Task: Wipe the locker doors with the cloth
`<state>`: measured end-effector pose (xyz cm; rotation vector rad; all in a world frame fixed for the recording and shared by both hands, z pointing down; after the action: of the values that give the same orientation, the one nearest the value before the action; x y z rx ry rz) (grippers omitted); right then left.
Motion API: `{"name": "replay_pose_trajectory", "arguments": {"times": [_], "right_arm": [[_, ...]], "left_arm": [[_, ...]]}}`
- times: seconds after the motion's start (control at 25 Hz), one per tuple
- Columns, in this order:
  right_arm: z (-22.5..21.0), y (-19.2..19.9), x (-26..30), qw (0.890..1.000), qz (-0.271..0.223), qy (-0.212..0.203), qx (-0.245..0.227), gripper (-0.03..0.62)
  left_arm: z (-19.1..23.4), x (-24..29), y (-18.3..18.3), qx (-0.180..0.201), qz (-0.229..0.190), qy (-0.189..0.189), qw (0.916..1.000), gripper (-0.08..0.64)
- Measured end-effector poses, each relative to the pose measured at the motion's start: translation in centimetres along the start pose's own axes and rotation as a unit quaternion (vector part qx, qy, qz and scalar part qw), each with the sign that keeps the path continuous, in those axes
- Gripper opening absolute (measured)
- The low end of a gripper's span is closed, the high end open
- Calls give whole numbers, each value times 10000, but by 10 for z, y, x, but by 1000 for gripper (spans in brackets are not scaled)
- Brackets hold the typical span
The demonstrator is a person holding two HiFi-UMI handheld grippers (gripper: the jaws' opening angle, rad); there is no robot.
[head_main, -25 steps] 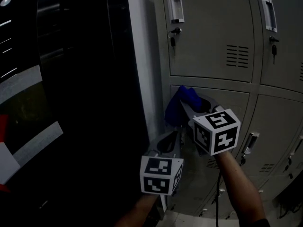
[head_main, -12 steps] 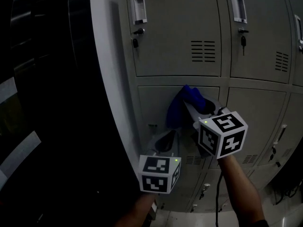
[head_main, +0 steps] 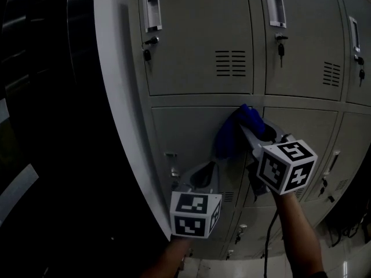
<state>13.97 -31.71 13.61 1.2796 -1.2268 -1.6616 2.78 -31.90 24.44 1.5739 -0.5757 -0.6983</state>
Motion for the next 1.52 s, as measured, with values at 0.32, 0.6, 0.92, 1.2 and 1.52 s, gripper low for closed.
{"name": "replay_pose_trajectory", "arguments": {"times": [0.32, 0.6, 0.92, 1.2, 1.52], "right_arm": [[11, 2, -11, 10000, -81, -48, -28, 91], [53, 40, -41, 9998, -106, -176, 81, 91], [97, 110, -67, 9997, 183, -135, 17, 91], [129, 160, -83, 9978, 612, -205, 173, 86], [132, 179, -85, 9973, 701, -140, 179, 86]], "left_arm": [[-2, -8, 2, 105, -15, -67, 9999, 2], [5, -40, 27, 176, 79, -453, 9988, 2], [19, -83, 62, 98, 329, -874, 9956, 2], [21, -108, 87, -78, 469, -1060, 9932, 2], [19, -115, 95, -87, 517, -1094, 9926, 2]]}}
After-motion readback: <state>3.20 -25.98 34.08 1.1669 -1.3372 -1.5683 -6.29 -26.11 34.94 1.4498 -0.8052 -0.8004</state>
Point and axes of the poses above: the fingertips, and each gripper's own axes: x forward along the fingers, z to its left, y out of its underside, the point moved 4 cm from there along -x, backward along the fingers, and after that the axes turned 4 degrees about -z, right-handed, at the moved point
